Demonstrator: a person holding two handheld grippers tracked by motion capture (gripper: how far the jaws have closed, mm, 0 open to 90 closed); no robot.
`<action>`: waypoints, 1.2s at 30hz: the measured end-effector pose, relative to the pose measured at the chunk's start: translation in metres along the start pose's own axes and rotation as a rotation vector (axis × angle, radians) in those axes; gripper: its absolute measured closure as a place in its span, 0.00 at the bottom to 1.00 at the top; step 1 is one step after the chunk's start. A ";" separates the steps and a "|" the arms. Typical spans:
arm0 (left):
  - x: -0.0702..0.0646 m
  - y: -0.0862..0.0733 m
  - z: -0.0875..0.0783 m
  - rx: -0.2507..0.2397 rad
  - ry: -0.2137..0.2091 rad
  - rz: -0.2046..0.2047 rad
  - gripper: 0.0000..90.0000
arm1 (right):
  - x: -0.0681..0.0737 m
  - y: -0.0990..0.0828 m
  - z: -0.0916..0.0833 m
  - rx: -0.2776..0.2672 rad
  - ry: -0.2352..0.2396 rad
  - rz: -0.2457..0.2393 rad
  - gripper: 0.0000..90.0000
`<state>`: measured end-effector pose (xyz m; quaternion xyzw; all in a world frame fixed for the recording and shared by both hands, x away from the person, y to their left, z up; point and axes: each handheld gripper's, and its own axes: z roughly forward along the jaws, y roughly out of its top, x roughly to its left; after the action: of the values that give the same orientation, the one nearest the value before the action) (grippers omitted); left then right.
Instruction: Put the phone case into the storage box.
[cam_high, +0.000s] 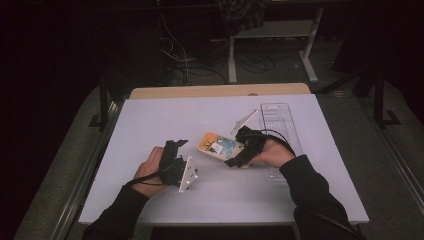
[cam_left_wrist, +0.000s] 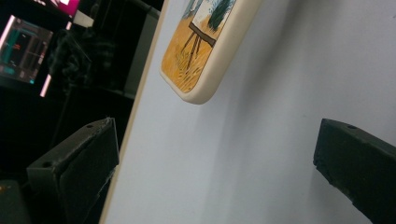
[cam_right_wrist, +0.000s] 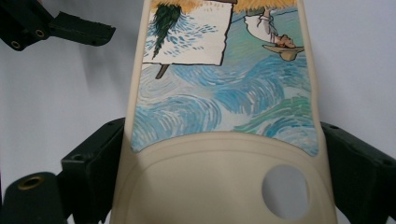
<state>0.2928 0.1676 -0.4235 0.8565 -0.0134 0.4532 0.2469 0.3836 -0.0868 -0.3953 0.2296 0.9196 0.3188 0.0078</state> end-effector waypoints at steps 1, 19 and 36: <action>-0.001 0.000 0.000 -0.001 0.009 0.011 0.00 | 0.000 0.000 0.000 -0.001 0.000 0.000 0.11; -0.010 0.005 0.003 0.016 0.114 0.171 0.00 | 0.000 0.000 0.000 0.008 0.002 0.016 0.11; -0.013 0.008 0.006 0.022 0.165 0.209 0.01 | 0.002 0.014 0.007 0.001 0.012 -0.007 0.11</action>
<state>0.2880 0.1556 -0.4335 0.8128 -0.0773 0.5455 0.1893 0.3888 -0.0720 -0.3924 0.2245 0.9206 0.3195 0.0033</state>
